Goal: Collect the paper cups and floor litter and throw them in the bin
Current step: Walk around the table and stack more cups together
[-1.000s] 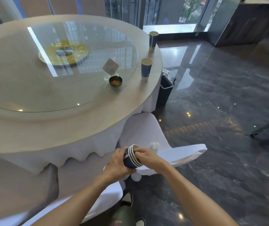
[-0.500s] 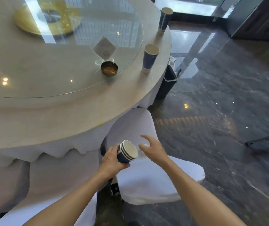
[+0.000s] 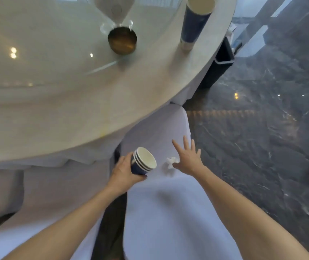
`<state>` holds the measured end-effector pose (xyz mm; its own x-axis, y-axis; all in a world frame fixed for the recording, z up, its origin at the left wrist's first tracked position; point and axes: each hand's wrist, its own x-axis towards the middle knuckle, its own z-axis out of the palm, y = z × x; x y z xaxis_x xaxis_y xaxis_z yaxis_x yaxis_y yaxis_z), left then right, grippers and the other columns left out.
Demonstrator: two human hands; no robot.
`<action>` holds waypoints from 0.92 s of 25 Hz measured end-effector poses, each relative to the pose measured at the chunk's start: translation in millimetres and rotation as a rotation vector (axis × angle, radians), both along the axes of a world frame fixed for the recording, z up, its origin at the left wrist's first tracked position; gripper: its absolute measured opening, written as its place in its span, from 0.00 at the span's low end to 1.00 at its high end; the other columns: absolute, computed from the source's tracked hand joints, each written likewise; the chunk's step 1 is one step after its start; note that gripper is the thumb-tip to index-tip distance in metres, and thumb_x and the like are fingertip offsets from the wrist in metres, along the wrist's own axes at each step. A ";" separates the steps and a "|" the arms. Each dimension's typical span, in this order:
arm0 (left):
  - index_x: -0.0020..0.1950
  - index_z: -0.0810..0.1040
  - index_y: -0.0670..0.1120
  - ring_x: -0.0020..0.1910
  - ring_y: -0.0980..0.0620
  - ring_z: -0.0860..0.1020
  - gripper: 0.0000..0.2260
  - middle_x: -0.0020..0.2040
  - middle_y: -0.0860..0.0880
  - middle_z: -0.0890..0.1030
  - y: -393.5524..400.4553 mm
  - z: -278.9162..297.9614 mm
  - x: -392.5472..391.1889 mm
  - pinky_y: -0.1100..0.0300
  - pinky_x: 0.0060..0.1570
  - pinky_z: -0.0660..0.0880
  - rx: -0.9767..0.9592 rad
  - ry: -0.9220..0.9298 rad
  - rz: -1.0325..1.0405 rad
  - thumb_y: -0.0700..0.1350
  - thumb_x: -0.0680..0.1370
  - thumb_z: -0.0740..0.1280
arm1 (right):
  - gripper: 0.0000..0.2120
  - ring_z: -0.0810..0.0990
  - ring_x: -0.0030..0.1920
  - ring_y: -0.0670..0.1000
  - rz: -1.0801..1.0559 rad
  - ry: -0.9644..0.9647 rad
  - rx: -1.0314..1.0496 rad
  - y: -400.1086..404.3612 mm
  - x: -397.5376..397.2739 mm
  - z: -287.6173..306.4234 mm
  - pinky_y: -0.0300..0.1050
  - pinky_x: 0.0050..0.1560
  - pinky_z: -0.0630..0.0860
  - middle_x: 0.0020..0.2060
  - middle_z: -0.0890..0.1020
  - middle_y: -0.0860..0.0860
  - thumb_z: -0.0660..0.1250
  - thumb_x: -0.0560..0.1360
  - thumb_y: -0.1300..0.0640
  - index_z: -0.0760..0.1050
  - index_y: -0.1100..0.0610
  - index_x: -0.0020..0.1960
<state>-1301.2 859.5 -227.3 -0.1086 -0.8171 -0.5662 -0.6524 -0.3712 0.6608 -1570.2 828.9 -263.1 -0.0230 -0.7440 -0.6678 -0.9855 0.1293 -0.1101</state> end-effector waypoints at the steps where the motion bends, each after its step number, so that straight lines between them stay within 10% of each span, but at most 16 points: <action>1: 0.74 0.71 0.50 0.65 0.43 0.76 0.41 0.64 0.45 0.74 -3.5 -15.0 -4.8 0.51 0.63 0.73 0.013 -0.003 0.019 0.49 0.64 0.85 | 0.46 0.39 0.81 0.67 0.029 0.014 0.017 -4.8 -3.8 -19.0 0.76 0.74 0.52 0.83 0.37 0.56 0.71 0.77 0.45 0.43 0.40 0.83; 8: 0.71 0.71 0.49 0.64 0.45 0.78 0.39 0.66 0.45 0.75 -9.2 -93.0 -28.9 0.45 0.64 0.77 0.052 0.008 0.135 0.47 0.64 0.85 | 0.45 0.42 0.81 0.68 0.139 -0.026 0.158 -4.6 -1.7 -151.7 0.74 0.72 0.59 0.82 0.37 0.56 0.70 0.78 0.59 0.45 0.42 0.82; 12: 0.73 0.70 0.51 0.64 0.45 0.77 0.40 0.65 0.47 0.74 -1.7 -107.7 -42.6 0.46 0.65 0.76 0.101 -0.022 0.127 0.48 0.64 0.84 | 0.32 0.69 0.67 0.66 0.232 -0.023 0.141 21.7 -5.4 -178.6 0.61 0.55 0.78 0.72 0.60 0.59 0.64 0.76 0.67 0.60 0.51 0.76; 16: 0.74 0.69 0.52 0.64 0.47 0.77 0.40 0.64 0.48 0.74 -1.0 -85.4 -60.5 0.48 0.64 0.76 0.140 -0.020 0.057 0.49 0.65 0.83 | 0.15 0.80 0.54 0.65 0.192 -0.096 0.234 26.4 -26.1 -154.4 0.51 0.48 0.74 0.59 0.74 0.61 0.59 0.80 0.63 0.70 0.61 0.66; 23: 0.73 0.70 0.54 0.64 0.47 0.75 0.39 0.65 0.50 0.75 -25.9 8.8 -113.9 0.44 0.65 0.76 0.054 0.017 -0.037 0.50 0.66 0.83 | 0.13 0.77 0.45 0.55 -0.391 -0.359 -0.096 -23.1 -67.0 0.0 0.46 0.41 0.70 0.51 0.80 0.56 0.69 0.77 0.49 0.79 0.58 0.55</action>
